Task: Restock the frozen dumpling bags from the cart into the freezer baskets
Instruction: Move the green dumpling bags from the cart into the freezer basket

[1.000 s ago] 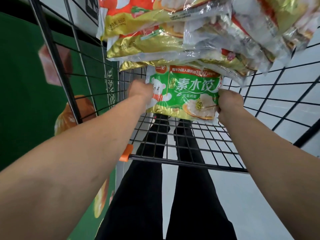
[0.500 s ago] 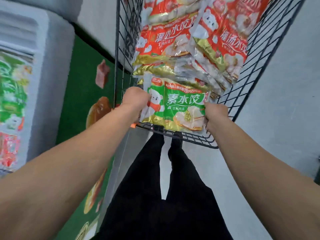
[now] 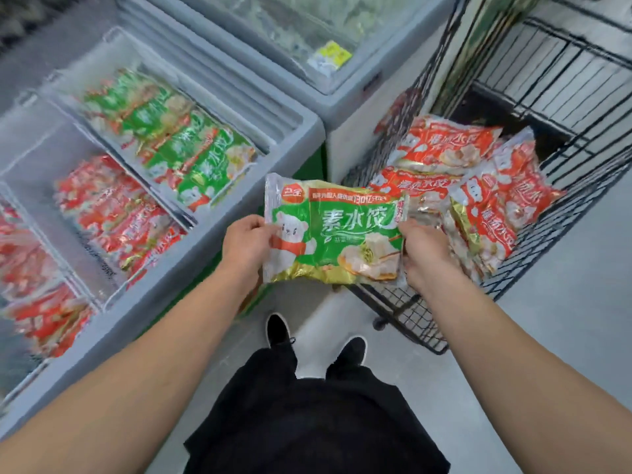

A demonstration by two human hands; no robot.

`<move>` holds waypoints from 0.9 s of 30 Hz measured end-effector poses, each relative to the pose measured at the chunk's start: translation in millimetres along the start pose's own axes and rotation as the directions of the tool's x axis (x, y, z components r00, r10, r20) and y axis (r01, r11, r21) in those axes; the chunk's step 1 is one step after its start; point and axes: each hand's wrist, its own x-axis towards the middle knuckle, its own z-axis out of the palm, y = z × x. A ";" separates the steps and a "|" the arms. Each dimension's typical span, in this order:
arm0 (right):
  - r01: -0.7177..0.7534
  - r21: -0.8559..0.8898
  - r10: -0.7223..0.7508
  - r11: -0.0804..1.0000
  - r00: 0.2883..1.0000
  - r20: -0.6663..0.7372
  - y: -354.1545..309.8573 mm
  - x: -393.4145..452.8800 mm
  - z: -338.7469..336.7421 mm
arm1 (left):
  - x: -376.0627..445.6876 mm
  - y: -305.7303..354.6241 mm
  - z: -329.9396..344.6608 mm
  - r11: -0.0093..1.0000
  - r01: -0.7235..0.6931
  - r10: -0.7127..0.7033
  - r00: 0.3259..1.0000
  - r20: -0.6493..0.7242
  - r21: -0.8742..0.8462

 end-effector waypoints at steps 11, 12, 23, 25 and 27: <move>-0.045 -0.107 0.074 0.993 0.956 0.285 -15.9 -29.8 187.5 | 52.5 -47.4 -188.0 0.963 0.095 -0.135 0.980 -0.147 -0.252; -0.040 -0.107 0.067 0.993 0.963 0.261 -17.2 -38.6 206.2 | 59.2 -51.3 -203.6 0.955 0.101 -0.147 0.978 -0.149 -0.278; 0.299 -0.397 -0.214 0.868 0.946 0.245 -48.3 -60.8 368.6 | 128.7 -63.9 -297.3 0.853 0.170 -0.274 0.951 -0.145 -0.494; 0.377 -0.512 -0.267 0.772 0.923 0.278 -61.3 -45.7 394.8 | 146.1 -56.7 -299.1 0.839 0.172 -0.294 0.941 -0.164 -0.516; 0.445 -0.569 -0.316 0.692 0.895 0.315 -75.0 -24.3 418.6 | 162.9 -44.5 -295.9 0.815 0.177 -0.312 0.937 -0.160 -0.552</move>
